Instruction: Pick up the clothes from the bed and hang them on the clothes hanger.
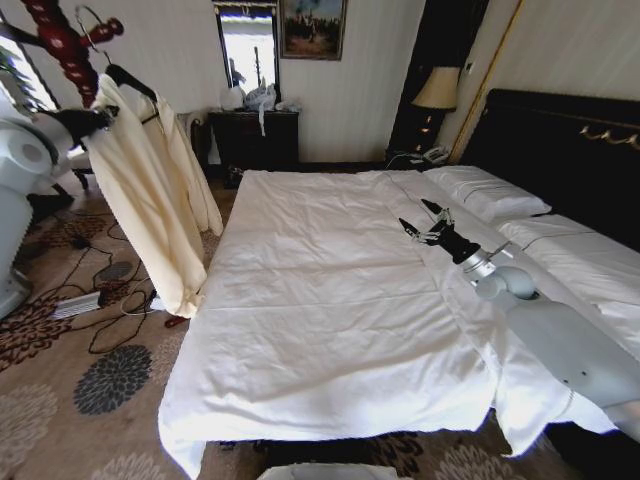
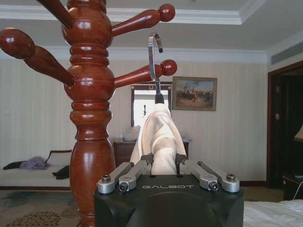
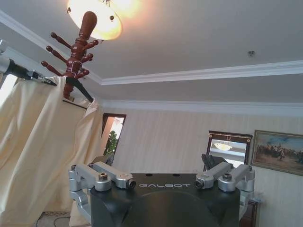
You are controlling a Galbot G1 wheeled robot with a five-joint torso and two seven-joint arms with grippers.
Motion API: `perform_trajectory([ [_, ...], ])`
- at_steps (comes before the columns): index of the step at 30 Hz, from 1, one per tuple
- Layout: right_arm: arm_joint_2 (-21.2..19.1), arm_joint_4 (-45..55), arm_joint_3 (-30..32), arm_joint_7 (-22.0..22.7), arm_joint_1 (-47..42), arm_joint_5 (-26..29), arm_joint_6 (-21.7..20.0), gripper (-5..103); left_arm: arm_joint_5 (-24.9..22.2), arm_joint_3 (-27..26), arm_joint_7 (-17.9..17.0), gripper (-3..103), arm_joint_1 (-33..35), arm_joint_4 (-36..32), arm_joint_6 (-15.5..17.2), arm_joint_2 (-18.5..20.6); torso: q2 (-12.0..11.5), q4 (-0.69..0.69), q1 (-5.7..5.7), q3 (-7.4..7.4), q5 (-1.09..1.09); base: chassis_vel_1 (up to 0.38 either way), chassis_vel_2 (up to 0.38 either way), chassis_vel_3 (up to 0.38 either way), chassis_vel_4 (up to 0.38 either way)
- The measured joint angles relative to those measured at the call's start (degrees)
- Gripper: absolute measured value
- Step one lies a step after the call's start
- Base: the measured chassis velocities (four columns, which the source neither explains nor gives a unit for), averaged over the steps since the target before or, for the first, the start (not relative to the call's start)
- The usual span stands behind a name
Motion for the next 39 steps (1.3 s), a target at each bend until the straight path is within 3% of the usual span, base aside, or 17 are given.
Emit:
perform_trajectory([
  [13,-0.47,-0.18,0.59,-0.26,-0.70,-0.11,0.66,100,1.43,3.71,0.88,20,-3.88,6.78,0.00,-3.66,0.00,0.00,0.01,0.00,-0.02,0.000,0.000,0.000,0.000],
  [34,-0.06,-0.54,0.26,-0.55,-0.45,-0.19,0.94,100,0.82,2.37,0.31,20,-1.02,3.54,-0.71,-2.13,0.00,-0.01,0.01,0.00,-0.01,0.000,0.000,0.000,0.000],
  [39,-0.08,-0.52,0.12,-0.55,-0.31,-0.19,0.94,100,0.46,0.85,-0.35,34,0.58,2.18,-1.30,-1.04,0.00,0.02,-0.01,-0.01,0.00,0.000,0.000,0.000,0.000],
])
